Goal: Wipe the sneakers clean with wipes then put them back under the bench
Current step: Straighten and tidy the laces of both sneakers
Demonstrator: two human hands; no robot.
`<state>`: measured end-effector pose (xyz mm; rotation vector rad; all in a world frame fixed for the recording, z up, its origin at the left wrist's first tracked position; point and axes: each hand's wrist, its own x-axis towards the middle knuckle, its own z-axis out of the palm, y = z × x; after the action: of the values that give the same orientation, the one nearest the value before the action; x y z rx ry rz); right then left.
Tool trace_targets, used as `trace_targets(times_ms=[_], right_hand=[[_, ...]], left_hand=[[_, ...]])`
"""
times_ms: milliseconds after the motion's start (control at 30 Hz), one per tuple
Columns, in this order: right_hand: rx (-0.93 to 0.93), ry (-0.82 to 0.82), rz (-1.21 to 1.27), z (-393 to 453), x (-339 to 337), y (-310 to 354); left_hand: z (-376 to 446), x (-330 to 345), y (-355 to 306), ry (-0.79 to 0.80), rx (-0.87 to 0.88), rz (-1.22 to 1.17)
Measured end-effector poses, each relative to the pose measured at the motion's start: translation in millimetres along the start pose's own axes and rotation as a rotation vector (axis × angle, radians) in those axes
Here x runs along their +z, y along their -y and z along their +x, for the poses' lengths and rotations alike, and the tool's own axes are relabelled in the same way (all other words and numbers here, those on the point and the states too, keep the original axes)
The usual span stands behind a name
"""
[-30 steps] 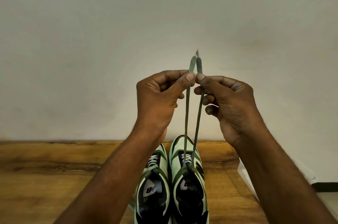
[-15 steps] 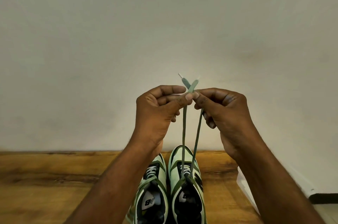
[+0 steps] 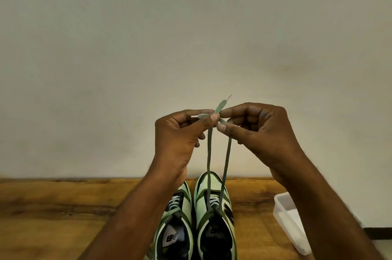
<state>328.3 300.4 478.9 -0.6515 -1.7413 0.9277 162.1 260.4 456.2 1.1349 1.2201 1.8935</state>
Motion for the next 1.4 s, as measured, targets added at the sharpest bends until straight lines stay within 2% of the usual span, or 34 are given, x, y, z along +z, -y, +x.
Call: trace_targets(times_ms=[267, 400, 533, 633, 867, 1100, 1200, 1400], right_hand=[[-0.368, -0.128, -0.571, -1, 4, -11], [-0.505, -0.191, -0.704, 0, 5, -17], [-0.566, -0.204, -0.829, -1, 7, -22], [-0.542, -0.197, -0.871, 0, 10, -26], [-0.346, -0.129, -0.771, 4, 6, -26], [-0.121, 0.018, -0.47, 6, 4, -22], [-0.134, -0.013, -0.462, 7, 4, -22], [-0.308, -0.148, -0.653, 4, 6, -26]], left_hand=[[-4, 3, -2, -0.077, 0.134, 0.121], [-6, 4, -1, -0.085, 0.138, 0.138], [-7, 6, -1, -0.111, 0.142, 0.133], [-7, 6, -1, -0.09, 0.145, 0.121], [-3, 4, -1, -0.027, 0.17, 0.115], [-2, 4, -1, 0.017, 0.186, 0.102], [-1, 2, -1, 0.023, 0.136, 0.079], [3, 1, 1, -0.032, -0.035, -0.029]])
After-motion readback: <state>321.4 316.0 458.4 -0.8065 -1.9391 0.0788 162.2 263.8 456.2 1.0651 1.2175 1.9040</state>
